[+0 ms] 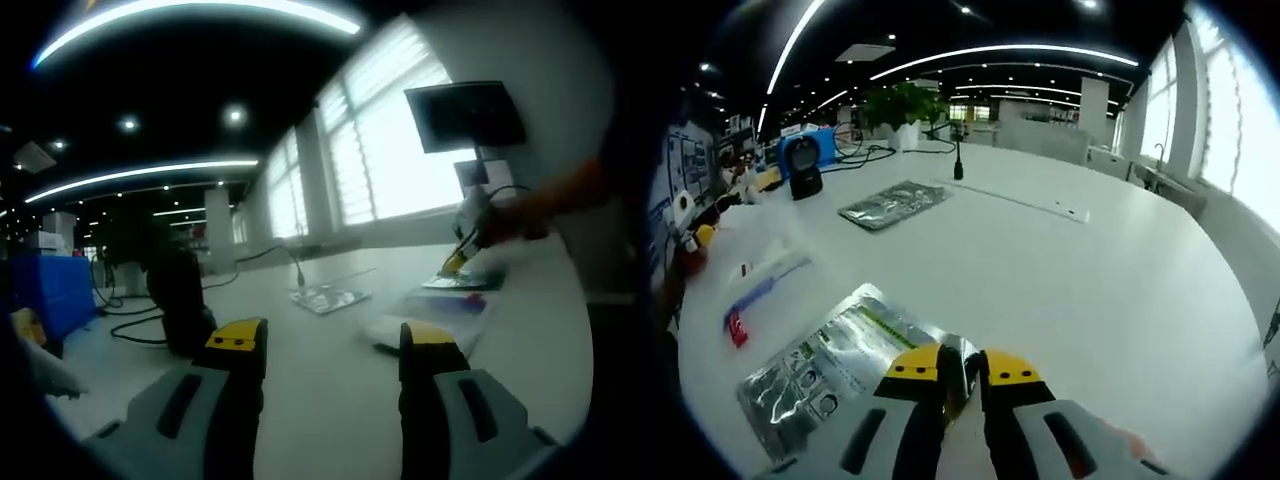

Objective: Clip sheet goods on table flip sheet goods clip sheet goods scan sheet goods put sheet goods back to table

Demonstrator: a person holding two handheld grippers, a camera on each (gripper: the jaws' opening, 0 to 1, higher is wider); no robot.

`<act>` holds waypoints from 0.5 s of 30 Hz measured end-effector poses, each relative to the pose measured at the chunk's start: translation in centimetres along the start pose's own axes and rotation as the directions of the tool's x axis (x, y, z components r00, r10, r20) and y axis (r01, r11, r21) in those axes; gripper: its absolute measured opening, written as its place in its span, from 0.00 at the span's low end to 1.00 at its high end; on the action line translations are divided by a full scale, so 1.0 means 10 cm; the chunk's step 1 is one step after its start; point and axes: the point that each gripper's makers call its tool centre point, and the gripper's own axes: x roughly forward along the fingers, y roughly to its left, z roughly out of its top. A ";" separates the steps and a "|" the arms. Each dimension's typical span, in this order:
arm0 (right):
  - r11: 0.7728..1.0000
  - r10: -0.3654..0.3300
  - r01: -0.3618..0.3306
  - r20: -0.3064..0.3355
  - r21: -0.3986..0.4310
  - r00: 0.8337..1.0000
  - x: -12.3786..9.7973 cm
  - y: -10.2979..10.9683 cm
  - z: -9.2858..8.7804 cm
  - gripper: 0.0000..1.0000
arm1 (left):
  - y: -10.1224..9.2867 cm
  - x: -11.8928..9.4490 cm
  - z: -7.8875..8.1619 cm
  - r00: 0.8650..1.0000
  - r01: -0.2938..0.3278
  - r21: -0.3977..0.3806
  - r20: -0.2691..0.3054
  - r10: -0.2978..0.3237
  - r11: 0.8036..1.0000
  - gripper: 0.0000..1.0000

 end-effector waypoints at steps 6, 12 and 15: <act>0.999 0.007 -0.008 -0.021 -0.052 1.000 0.00 0.12 -0.01 0.00 | 0.01 0.00 -0.01 1.000 0.000 0.000 0.000 0.000 1.000 0.45; 0.999 -0.005 0.004 -0.017 -0.054 1.000 0.00 0.12 -0.01 0.00 | 0.00 0.00 0.01 1.000 0.000 -0.002 0.002 0.000 1.000 0.45; 0.999 0.000 0.000 -0.008 -0.034 1.000 0.00 0.06 0.01 0.00 | 0.00 0.00 0.00 1.000 -0.001 -0.002 0.001 0.001 1.000 0.45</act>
